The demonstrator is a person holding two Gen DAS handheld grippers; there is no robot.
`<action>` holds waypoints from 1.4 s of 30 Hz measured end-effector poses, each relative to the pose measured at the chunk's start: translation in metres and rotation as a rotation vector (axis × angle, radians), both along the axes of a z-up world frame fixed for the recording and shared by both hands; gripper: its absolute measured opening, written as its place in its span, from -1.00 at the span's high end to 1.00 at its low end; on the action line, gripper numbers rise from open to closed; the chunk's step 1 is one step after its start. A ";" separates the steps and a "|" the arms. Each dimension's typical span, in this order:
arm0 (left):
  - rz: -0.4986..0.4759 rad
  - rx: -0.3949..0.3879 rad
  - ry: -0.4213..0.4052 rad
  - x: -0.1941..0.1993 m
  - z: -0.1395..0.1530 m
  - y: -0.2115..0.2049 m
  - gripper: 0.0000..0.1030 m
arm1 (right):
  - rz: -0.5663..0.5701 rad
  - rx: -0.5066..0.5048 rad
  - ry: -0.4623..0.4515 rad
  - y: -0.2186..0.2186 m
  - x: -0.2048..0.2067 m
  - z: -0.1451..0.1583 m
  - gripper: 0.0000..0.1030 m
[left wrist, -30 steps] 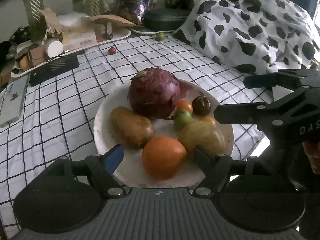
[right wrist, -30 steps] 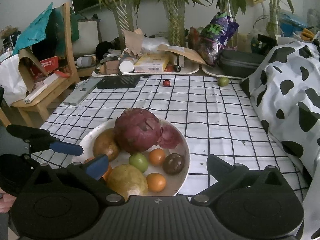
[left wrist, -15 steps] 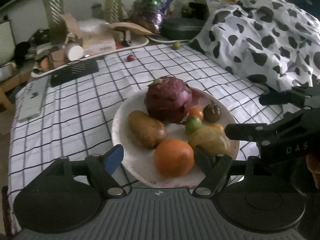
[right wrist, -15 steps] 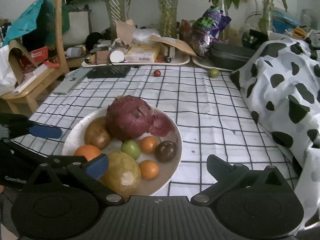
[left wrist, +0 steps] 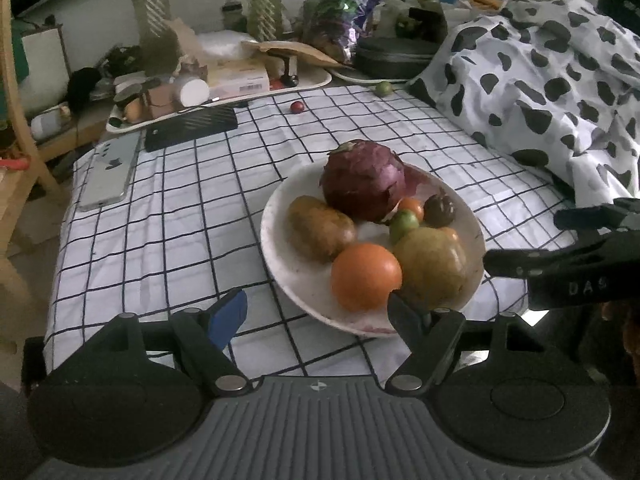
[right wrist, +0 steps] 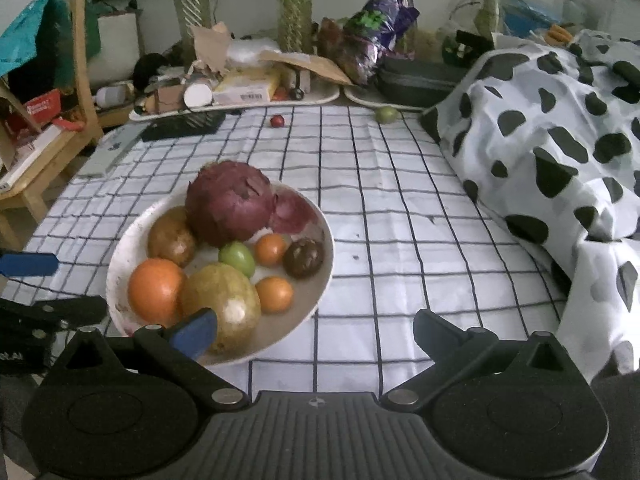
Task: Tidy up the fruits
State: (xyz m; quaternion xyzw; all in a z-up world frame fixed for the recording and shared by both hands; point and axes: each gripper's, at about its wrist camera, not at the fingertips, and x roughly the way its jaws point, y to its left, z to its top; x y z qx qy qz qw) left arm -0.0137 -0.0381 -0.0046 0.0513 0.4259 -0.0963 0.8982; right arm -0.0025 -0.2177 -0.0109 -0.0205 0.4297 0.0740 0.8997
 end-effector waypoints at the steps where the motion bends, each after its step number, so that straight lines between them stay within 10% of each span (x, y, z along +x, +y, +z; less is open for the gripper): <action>1: 0.006 -0.003 0.000 -0.001 0.000 0.001 -0.71 | 0.001 -0.006 0.005 0.001 -0.001 -0.001 -1.00; 7: 0.038 0.004 0.023 0.001 -0.004 0.005 -1.00 | 0.008 -0.033 0.023 0.006 -0.002 -0.004 -1.00; 42: 0.024 0.034 0.053 0.002 -0.008 0.003 -0.99 | 0.009 -0.046 0.047 0.007 0.001 -0.008 -1.00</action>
